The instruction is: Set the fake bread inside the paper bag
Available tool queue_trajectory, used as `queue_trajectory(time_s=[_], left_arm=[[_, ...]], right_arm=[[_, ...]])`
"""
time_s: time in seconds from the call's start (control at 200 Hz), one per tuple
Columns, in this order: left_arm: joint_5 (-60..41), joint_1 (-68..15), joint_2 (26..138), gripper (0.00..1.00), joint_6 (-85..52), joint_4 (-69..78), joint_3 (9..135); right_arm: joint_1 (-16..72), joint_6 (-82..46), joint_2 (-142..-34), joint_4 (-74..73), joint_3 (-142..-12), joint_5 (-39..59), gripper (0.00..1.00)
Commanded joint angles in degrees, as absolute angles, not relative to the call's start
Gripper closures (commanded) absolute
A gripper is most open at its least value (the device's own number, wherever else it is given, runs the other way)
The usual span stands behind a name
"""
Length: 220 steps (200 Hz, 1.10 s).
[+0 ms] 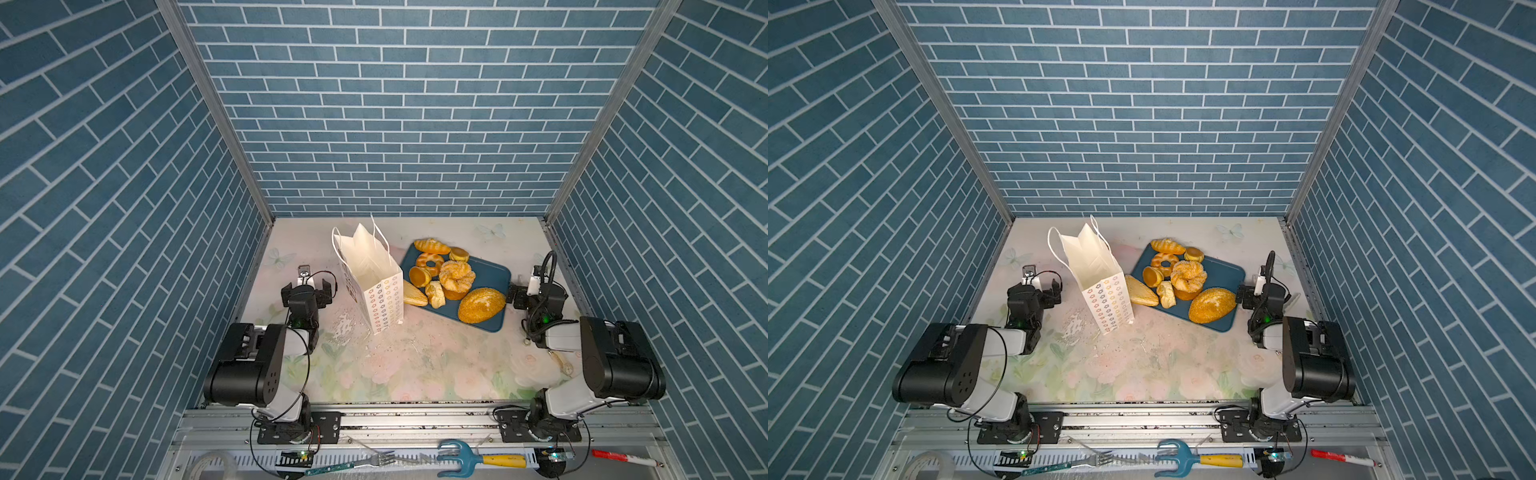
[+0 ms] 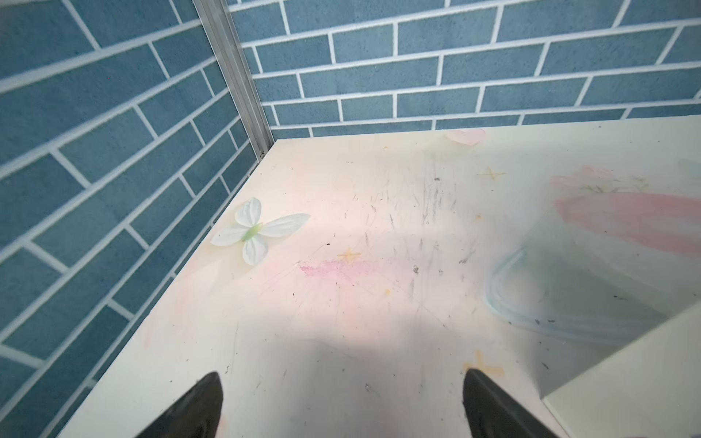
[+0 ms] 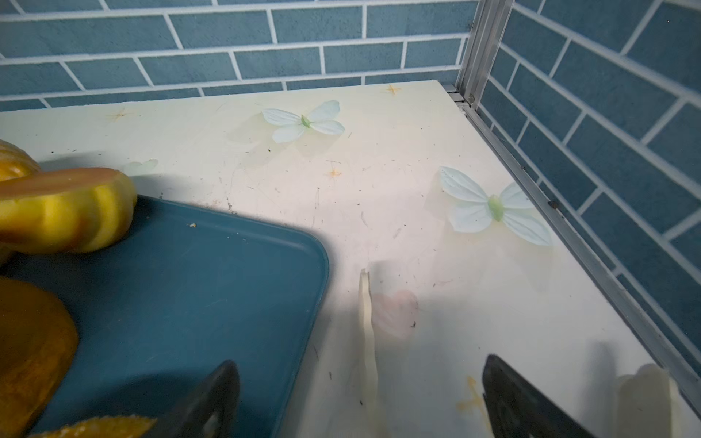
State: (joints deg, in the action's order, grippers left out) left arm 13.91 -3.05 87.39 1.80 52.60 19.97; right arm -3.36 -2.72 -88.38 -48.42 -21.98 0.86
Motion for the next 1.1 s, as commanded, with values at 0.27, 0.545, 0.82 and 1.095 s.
queue_trajectory(time_s=[0.27, 0.545, 0.82, 1.095], left_arm=[[14.24, -3.49, 87.74, 0.0, 2.02, 52.19, 20.83], [14.24, -3.47, 87.71, 0.0, 2.02, 52.12, 20.96], [14.24, -3.43, 87.72, 0.0, 2.07, 52.03, 21.01], [14.24, -3.44, 87.71, 0.0, 2.11, 52.17, 20.91]], right_arm=[[-3.16, -2.55, -88.36, -49.28, -22.69, 1.17, 0.01], [-3.25, -2.77, -88.38, -49.21, -22.76, 1.58, 0.01], [-3.24, -2.64, -88.5, -48.99, -22.94, 1.35, 0.01], [-3.32, -2.64, -88.13, -50.08, -22.23, 0.97, 0.02]])
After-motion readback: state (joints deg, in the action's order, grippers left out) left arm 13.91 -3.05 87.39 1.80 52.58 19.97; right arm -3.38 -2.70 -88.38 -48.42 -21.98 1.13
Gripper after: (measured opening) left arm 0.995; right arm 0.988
